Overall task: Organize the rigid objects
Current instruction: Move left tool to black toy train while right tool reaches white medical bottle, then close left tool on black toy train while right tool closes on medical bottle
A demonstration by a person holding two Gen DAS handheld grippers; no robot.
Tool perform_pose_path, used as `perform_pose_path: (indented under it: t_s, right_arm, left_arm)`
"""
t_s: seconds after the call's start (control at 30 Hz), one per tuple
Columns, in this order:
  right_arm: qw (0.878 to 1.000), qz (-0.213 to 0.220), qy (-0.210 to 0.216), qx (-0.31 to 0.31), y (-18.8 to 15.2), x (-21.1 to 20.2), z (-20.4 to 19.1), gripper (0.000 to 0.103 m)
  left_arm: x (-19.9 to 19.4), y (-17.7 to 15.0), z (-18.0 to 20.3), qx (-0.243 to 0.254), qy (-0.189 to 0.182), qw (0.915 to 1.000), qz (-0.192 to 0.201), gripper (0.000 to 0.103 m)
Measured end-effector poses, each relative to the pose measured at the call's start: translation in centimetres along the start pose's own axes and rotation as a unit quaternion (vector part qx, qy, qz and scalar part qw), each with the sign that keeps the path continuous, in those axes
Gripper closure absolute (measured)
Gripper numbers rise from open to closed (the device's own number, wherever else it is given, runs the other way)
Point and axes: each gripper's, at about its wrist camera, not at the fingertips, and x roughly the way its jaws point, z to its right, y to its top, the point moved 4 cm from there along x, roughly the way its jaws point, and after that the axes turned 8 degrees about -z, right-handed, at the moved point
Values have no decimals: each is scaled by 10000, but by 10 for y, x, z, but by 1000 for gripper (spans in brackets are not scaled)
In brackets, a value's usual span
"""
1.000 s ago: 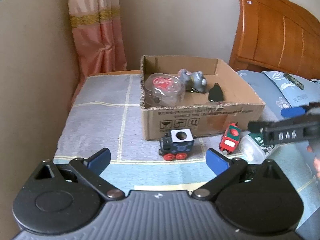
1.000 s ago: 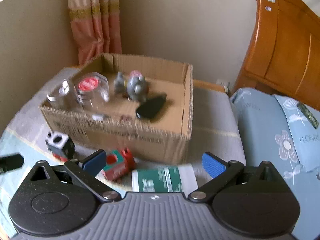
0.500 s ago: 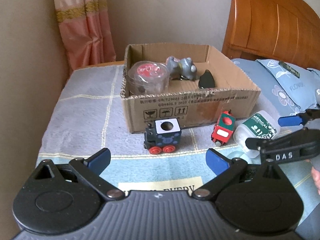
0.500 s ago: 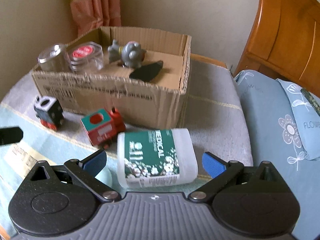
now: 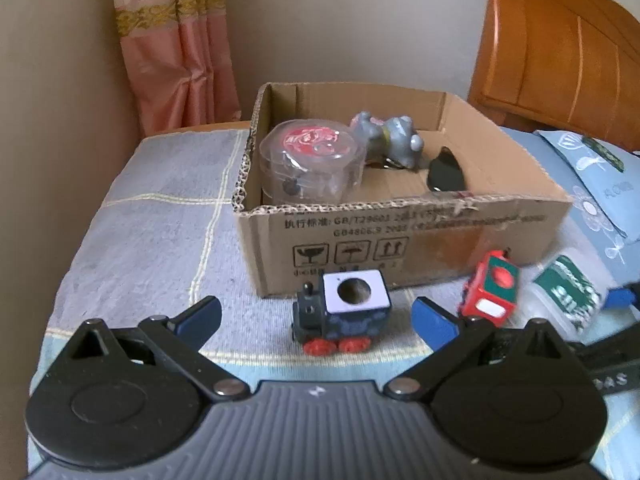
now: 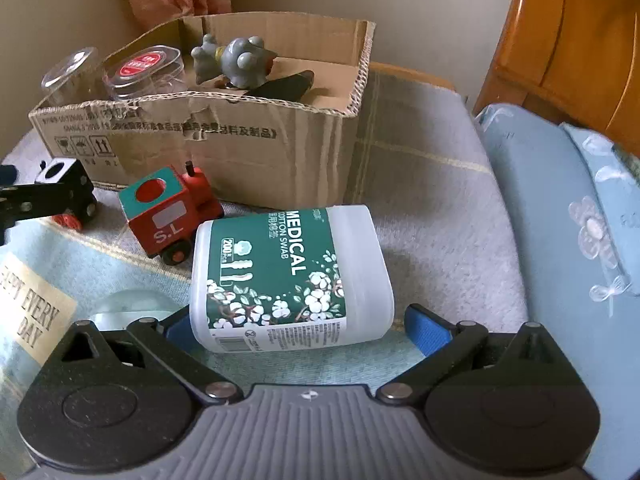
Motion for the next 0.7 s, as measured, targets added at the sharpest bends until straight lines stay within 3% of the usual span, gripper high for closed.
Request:
perform_pose_path:
  t_s: [0.27, 0.5, 0.7]
  right_arm:
    - [9999, 156, 5, -57, -3, -1, -1, 0]
    - [9998, 204, 18, -64, -4, -2, -1, 0]
    - [9996, 279, 17, -52, -4, -2, -1, 0]
  left_arm:
    - [21, -2, -9, -202, 167, 9994, -207, 2]
    - [14, -12, -30, -233, 392, 9989, -102, 2]
    - [23, -17, -38, -440, 86, 9985, -309, 2]
